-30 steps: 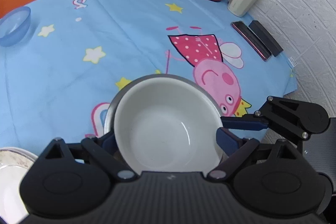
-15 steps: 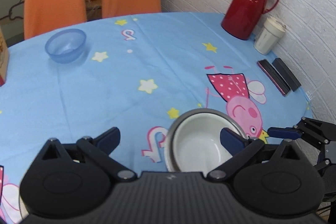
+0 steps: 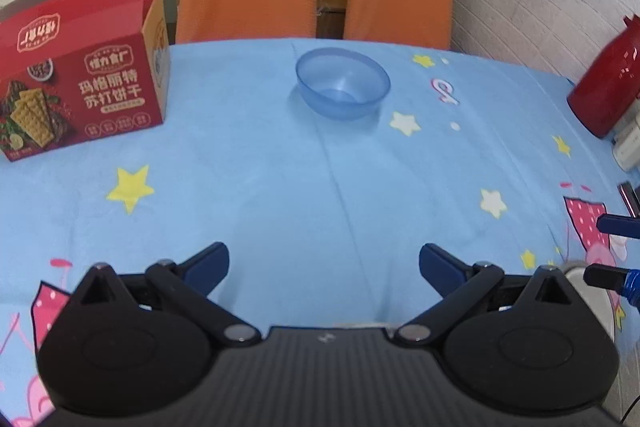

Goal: Organize plates and bowls
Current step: 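Move the left tool to the blue plastic bowl and grip its rim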

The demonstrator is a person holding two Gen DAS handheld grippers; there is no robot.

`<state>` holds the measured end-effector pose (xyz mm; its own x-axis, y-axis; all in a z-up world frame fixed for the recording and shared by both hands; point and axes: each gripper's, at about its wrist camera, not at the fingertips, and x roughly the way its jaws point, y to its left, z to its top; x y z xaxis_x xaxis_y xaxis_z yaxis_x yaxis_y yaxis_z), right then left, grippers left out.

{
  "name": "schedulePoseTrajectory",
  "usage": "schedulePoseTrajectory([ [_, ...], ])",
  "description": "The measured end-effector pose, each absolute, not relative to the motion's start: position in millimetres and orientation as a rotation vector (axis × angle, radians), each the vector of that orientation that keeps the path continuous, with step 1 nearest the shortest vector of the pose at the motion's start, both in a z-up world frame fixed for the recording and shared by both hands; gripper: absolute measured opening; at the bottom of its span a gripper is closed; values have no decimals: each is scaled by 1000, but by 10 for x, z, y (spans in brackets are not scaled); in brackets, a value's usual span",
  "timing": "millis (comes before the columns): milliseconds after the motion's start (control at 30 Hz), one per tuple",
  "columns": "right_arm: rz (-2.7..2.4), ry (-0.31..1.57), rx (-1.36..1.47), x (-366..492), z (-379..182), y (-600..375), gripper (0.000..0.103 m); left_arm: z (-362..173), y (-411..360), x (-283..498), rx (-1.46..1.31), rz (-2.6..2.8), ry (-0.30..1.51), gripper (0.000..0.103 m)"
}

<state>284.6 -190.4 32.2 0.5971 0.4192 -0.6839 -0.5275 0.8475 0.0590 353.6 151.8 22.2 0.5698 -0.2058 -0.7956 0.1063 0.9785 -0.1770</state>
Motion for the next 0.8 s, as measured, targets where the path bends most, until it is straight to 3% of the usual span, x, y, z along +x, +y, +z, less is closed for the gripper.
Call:
schedulePoseTrajectory([
  [333, 596, 827, -335, 4364, 3, -787, 54, -28, 1418, 5016, -210, -52, 904, 100],
  [700, 598, 824, -269, 4899, -413, -591, 55, -325, 1310, 5530, -228, -90, 911, 99],
  [767, 608, 794, -269, 4895, -432, -540, 55, -356, 1277, 5514, -218, -98, 915, 89],
  [800, 624, 779, -258, 4887, -445, -531, 56, -343, 1242, 5502, -187, -103, 897, 73],
])
